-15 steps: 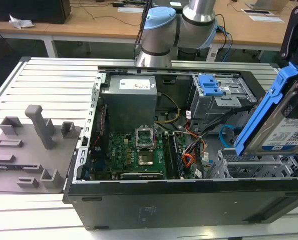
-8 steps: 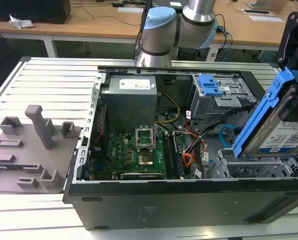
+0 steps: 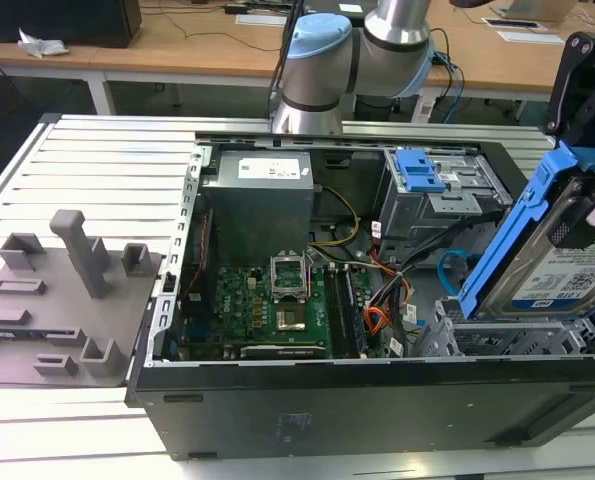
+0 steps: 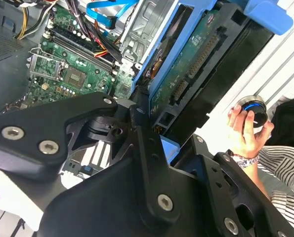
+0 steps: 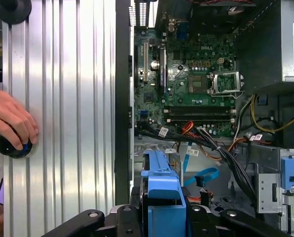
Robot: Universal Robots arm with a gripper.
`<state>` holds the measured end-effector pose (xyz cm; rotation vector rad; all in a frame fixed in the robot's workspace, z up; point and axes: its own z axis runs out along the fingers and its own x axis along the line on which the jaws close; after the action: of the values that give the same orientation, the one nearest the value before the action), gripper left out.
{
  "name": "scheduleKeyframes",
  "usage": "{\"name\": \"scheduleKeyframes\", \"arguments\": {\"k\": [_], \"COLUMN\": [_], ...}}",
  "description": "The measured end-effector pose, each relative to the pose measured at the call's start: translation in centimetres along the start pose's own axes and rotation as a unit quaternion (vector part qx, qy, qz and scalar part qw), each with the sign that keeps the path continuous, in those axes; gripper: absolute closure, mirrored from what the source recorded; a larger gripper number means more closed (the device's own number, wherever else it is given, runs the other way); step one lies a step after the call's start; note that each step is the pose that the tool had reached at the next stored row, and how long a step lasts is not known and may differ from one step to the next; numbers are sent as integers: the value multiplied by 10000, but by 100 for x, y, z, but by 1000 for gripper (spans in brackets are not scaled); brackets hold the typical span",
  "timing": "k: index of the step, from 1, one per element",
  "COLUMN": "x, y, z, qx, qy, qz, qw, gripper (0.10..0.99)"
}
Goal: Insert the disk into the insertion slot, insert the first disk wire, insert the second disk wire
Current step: 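Insert the disk into the insertion slot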
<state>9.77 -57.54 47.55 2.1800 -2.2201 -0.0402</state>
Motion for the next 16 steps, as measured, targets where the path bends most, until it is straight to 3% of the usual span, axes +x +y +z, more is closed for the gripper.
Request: {"name": "scheduleKeyframes", "arguments": {"k": [8, 16], "x": [-43, -295], "y": [18, 23], "z": [37, 36], "qx": [0, 0], "qy": [0, 1], "qz": [0, 0], "qw": [10000, 10000], "gripper": [722, 722]}}
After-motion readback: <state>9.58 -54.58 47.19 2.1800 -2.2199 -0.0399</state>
